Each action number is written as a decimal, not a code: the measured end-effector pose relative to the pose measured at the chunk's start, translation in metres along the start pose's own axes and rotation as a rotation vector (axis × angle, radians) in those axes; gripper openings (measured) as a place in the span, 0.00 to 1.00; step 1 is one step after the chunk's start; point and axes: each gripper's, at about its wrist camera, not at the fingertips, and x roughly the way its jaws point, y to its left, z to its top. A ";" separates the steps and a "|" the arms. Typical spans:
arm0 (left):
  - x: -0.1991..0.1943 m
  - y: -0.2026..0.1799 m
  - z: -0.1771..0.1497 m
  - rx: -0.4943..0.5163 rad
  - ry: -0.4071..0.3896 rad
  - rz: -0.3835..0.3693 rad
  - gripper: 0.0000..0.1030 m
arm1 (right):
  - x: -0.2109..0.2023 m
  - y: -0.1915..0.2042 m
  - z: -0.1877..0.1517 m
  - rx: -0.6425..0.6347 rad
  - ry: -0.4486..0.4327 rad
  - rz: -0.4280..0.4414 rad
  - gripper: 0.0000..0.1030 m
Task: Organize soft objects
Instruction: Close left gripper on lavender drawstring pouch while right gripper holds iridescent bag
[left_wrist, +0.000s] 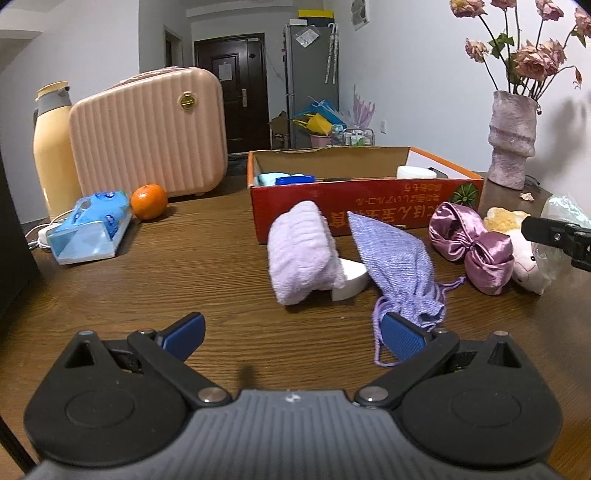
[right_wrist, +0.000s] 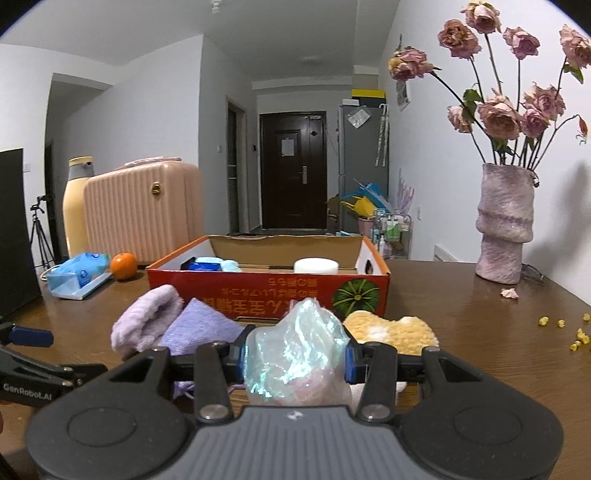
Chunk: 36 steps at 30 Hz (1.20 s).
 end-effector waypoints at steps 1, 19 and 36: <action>0.001 -0.002 0.000 0.003 0.001 -0.003 1.00 | 0.001 -0.001 0.000 0.004 0.001 -0.005 0.42; 0.029 -0.050 0.015 0.058 0.016 -0.047 1.00 | 0.006 -0.031 0.003 0.088 -0.010 -0.109 0.43; 0.059 -0.076 0.022 0.126 0.055 -0.050 1.00 | 0.017 -0.051 -0.001 0.133 0.022 -0.179 0.43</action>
